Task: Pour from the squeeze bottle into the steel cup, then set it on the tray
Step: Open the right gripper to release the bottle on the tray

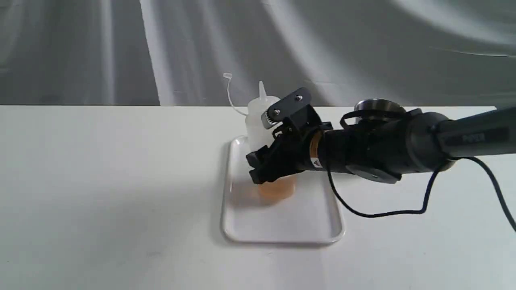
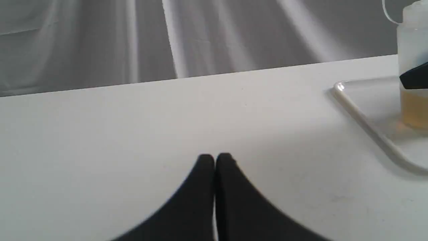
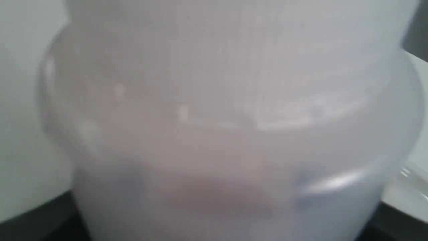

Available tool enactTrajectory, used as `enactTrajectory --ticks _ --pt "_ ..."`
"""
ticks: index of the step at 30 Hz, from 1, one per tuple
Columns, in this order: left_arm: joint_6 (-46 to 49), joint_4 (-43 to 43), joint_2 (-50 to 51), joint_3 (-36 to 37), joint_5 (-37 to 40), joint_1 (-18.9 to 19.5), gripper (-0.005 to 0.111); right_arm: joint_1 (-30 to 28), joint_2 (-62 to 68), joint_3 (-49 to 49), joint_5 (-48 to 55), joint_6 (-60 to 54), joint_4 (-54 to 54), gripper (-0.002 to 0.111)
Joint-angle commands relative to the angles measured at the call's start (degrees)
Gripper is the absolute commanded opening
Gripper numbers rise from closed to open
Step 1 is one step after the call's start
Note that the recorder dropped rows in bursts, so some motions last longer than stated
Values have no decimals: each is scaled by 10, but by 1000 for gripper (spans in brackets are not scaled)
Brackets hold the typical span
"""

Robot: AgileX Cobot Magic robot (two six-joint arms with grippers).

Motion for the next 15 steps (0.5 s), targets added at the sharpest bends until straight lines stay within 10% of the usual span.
enactTrajectory --ticks 1,9,15 --pt "-2 0 -1 3 -4 -3 0 0 -6 -3 8 -3 3 15" --pt "-3 0 -1 3 -4 -3 0 0 -6 -3 6 -3 7 78" --pt "-1 0 -1 3 -4 -3 0 0 -10 -3 8 -3 7 94"
